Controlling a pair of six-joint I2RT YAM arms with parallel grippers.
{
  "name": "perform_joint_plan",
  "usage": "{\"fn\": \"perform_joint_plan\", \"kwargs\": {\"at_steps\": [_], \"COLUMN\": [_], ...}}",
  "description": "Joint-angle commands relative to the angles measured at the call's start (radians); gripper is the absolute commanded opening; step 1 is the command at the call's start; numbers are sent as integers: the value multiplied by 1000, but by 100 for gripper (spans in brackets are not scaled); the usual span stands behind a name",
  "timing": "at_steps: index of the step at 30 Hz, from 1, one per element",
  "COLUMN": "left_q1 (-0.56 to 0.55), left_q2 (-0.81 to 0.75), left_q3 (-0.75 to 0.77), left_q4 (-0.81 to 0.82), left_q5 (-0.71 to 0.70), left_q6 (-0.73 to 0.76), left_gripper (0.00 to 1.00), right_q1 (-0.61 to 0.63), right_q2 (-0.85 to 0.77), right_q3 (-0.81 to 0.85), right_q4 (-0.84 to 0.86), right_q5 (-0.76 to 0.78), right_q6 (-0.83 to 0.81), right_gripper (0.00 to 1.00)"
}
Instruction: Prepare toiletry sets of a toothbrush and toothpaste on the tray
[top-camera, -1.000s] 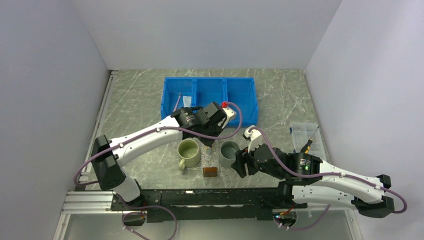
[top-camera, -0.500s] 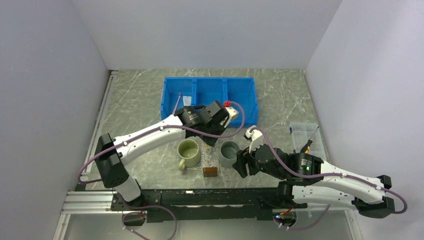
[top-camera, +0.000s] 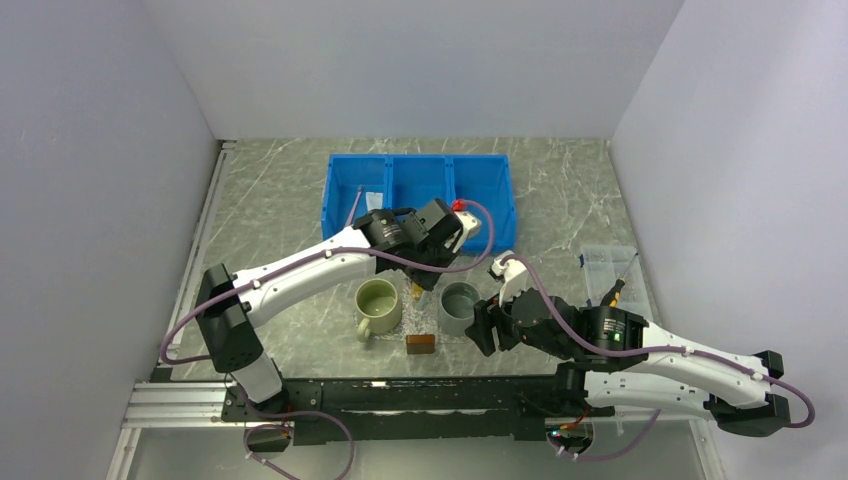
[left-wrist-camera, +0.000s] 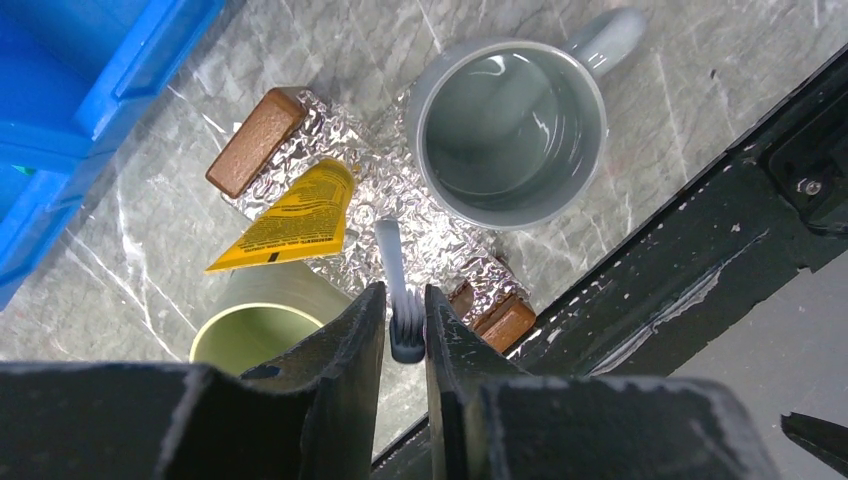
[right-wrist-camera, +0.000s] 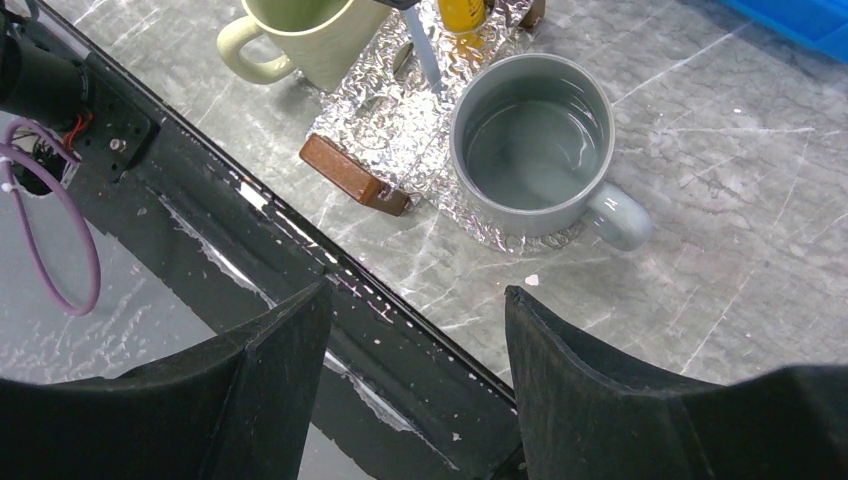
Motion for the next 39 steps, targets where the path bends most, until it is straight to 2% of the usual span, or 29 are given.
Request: {"fn": "perform_joint_plan", "kwargs": {"at_steps": [1, 23, 32, 39], "left_q1": [-5, -5, 8, 127], "left_q2": [13, 1, -30, -69], "left_q3": [52, 127, 222, 296], "left_q4": [2, -12, -52, -71], "left_q5": [12, -24, -63, -34], "left_q6": [17, 36, 49, 61], "left_gripper": [26, 31, 42, 49], "right_q1": [0, 0, 0, 0], "right_q2": [-14, -2, 26, 44], "right_q3": [0, 35, 64, 77], "right_q4": [14, 7, 14, 22], "right_q5": [27, 37, 35, 32], "right_q6": [12, 9, -5, -14], "right_gripper": [66, 67, 67, 67]}}
